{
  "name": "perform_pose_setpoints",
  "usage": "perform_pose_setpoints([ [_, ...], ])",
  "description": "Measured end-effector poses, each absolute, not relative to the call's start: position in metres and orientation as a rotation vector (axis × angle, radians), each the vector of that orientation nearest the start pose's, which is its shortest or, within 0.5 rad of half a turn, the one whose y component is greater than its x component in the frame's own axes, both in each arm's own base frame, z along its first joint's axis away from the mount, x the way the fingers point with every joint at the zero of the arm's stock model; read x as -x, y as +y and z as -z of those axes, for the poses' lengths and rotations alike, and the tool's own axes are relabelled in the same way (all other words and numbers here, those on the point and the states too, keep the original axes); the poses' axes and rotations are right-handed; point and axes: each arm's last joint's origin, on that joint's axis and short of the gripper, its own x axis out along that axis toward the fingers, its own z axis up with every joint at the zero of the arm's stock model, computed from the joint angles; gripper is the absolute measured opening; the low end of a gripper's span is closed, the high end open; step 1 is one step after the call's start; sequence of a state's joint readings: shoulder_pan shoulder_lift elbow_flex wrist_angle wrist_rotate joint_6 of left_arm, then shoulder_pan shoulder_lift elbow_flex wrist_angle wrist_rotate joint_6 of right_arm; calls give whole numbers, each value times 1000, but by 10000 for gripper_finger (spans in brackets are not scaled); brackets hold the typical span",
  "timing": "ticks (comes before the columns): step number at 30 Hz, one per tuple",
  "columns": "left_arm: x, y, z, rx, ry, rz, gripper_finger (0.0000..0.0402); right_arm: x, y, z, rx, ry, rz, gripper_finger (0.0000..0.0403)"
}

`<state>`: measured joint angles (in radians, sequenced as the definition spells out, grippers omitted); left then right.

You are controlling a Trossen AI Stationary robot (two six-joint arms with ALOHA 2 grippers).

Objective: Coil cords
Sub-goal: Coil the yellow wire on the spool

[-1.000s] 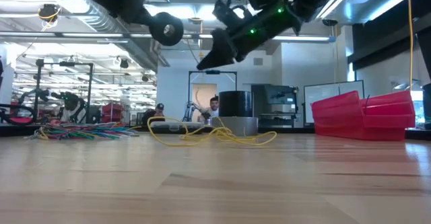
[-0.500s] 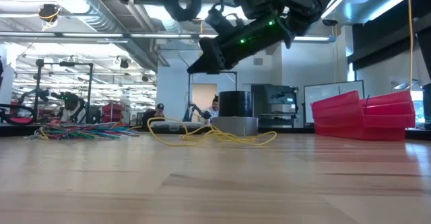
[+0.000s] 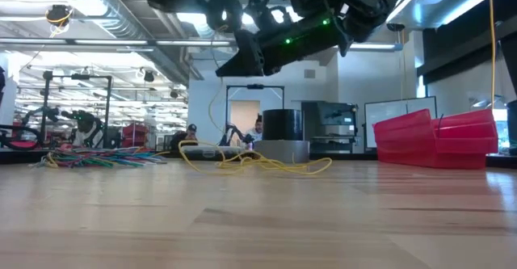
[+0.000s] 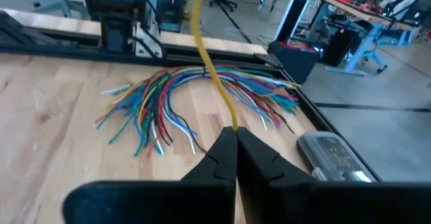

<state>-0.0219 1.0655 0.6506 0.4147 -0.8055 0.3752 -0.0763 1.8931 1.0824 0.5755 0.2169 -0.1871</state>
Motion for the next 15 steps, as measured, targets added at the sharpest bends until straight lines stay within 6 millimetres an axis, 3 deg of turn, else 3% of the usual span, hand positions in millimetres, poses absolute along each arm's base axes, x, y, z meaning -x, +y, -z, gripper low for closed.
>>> perform_pose_setpoints([
  [5, -228, 18, -290, -365, 164, -783, 0, -406, -41, -190, 223, 324, 300, 4],
  [10, -217, 4, -295, -372, 167, -715, 0, -399, -56, -179, 270, 477, 422, 4],
  [15, -205, -6, -285, -374, 287, -622, 0, -394, -68, -174, 273, 536, 507, 4],
])
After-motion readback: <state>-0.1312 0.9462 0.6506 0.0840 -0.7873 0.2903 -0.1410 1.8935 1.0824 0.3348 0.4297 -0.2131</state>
